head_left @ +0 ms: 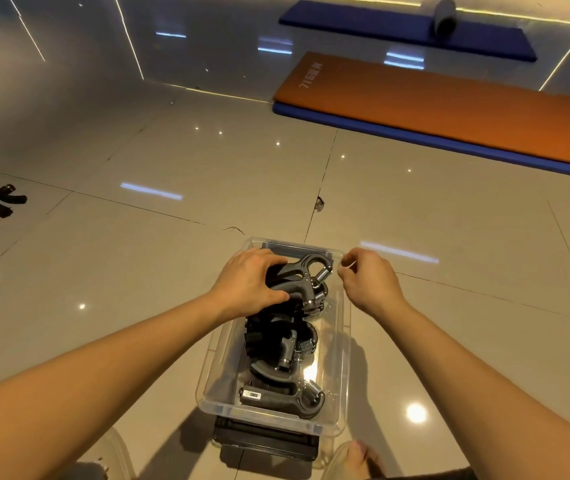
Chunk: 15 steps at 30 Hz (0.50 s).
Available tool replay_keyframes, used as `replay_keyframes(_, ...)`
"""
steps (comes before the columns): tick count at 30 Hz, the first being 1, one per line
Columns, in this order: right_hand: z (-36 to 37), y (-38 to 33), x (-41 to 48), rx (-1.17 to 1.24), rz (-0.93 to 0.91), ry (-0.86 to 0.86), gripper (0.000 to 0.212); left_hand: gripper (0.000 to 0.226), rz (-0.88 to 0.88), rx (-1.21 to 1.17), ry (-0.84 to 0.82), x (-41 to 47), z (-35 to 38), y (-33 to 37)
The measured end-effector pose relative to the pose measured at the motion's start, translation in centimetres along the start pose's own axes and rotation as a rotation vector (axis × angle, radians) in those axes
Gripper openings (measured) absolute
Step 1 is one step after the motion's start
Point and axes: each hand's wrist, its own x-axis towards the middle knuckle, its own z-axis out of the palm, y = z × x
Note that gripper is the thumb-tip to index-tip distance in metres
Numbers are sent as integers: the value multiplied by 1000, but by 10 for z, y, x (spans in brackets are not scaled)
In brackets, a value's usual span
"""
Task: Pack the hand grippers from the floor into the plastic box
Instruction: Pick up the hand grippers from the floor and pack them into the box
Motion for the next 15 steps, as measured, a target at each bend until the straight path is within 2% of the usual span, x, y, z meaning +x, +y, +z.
replay_keyframes(2, 5, 7, 0, -248, -50, -59, 49, 66, -7, 64, -34, 6, 10, -10)
replay_keyframes(6, 13, 20, -3, -431, -82, -309, 86, 47, 30, 187, -131, 25, 30, -19)
replay_keyframes(8, 14, 24, -4, -491, -108, -349, 92, 39, 35, 203, -161, 38, 41, -20)
replay_keyframes(13, 15, 29, -4, -527, -126, -363, 96, 62, 20, 173, -179, 64, 73, -19)
replay_keyframes(15, 15, 29, -4, -526, -130, -366, 95, 64, 36, 225, -173, 63, 82, -21)
